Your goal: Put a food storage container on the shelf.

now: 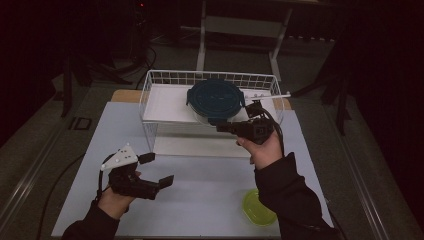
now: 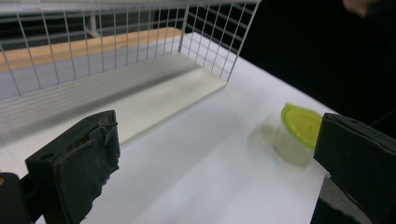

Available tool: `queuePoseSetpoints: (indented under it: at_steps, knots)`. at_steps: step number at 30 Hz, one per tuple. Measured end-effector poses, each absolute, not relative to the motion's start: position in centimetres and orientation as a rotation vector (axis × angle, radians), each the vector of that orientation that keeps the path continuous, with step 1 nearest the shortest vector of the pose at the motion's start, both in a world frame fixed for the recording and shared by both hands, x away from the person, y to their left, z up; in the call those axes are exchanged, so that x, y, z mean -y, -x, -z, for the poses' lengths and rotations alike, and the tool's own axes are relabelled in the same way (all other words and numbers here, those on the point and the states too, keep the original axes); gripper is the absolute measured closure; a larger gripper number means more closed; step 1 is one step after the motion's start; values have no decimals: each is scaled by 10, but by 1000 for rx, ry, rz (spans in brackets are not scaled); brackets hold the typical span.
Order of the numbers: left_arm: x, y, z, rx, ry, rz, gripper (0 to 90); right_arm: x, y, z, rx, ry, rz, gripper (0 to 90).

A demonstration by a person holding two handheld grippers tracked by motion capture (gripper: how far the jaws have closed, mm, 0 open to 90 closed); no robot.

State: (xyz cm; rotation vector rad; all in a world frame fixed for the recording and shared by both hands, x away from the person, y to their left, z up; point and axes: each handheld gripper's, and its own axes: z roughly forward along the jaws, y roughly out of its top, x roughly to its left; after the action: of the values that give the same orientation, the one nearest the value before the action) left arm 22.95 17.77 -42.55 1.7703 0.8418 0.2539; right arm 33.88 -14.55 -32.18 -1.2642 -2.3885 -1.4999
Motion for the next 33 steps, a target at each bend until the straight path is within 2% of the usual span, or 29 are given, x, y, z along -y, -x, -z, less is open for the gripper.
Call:
queuePoseSetpoints:
  at_steps: [11, 33]
  knots:
    - [-181, -222, 451, -866, -1762, -202, 0, 145, -356, 323, 2367, 1337, 1496, 900]
    - [-180, -219, 456, -850, -1765, -218, 0, 143, -370, 326, 2359, 1422, 1501, 900]
